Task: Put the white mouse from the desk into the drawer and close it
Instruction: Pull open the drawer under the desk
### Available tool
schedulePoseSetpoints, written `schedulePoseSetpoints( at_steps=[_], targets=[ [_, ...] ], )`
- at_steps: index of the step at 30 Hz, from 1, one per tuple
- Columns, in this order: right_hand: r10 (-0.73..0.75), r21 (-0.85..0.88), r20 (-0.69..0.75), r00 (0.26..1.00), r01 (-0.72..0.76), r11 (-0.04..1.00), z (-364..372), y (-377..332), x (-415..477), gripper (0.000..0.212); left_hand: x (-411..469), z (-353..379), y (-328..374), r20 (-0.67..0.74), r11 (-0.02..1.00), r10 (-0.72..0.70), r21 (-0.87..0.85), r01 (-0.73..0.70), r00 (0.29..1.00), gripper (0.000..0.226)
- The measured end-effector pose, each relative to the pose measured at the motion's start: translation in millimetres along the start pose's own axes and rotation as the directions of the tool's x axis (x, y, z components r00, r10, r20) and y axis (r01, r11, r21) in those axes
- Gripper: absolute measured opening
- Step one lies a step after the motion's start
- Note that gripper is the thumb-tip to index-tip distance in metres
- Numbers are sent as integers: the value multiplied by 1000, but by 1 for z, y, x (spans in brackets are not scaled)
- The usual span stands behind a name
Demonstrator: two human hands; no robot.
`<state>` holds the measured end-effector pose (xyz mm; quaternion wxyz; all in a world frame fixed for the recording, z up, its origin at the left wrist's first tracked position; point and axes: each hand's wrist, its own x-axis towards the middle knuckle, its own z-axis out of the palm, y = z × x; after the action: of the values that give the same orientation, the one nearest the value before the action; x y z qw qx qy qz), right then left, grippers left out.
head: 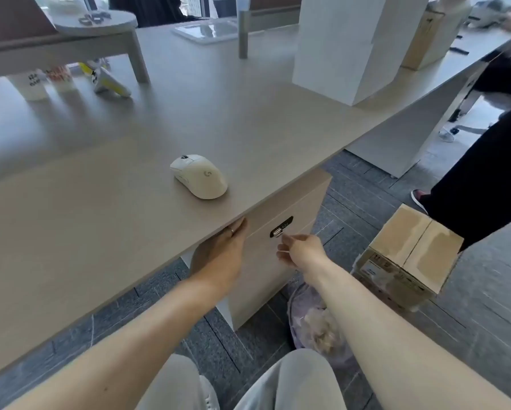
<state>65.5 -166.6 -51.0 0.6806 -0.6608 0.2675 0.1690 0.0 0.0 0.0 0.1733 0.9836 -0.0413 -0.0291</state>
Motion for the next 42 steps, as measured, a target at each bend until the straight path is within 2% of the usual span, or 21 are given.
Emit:
schedulePoseSetpoints(
  at_steps=[2, 5, 10, 14, 18, 23, 25, 30, 32, 33, 36, 42],
  targets=[
    [17, 33, -14, 1000, -16, 999, 5, -3, 5, 21, 5, 3, -1, -19, 1000, 0, -3, 0, 1000, 88],
    [34, 89, 2, 999, -34, 995, 12, -3, 13, 16, 8, 8, -2, -42, 1000, -8, 7, 8, 999, 86],
    [30, 63, 10, 1000, -30, 998, 20, 0, 23, 9, 9, 10, -1, -74, 1000, -10, -7, 10, 997, 85],
    [12, 46, 19, 1000, -13, 999, 20, 1, 27, 22, 8, 11, -2, -95, 1000, -2, -14, 0, 996, 88],
    [-44, 4, 18, 999, 44, 999, 20, 7, 25, 17, 8, 8, -1, -99, 999, -19, -36, 15, 995, 86],
    [-61, 35, 9, 998, 61, 998, 20, 6, 18, 17, 8, 10, -1, -118, 997, -23, -82, 13, 993, 76],
    [-68, 28, -5, 998, 68, 997, 16, 10, 14, 17, 9, 11, -2, -92, 989, -58, -144, 44, 994, 69],
    [-105, 33, -30, 994, 106, 994, -19, 30, -10, 20, 8, 17, -7, -91, 996, -9, -94, 0, 996, 73],
    [-120, 18, -31, 992, 121, 993, -38, 36, -21, 18, 8, 18, -6, -72, 991, -23, -133, 13, 997, 61],
    [-124, 2, -38, 992, 124, 992, -47, 40, -25, 19, 8, 18, -6, -79, 992, -25, -129, 14, 997, 62],
    [-123, -40, -69, 990, 120, 992, -71, 53, -35, 19, 8, 18, -7, -127, 999, 1, -48, -7, 992, 86],
    [-128, -85, -94, 987, 120, 989, -103, 70, -52, 26, 7, 17, -3, -90, 999, -17, -40, 13, 996, 90]
  ],
)
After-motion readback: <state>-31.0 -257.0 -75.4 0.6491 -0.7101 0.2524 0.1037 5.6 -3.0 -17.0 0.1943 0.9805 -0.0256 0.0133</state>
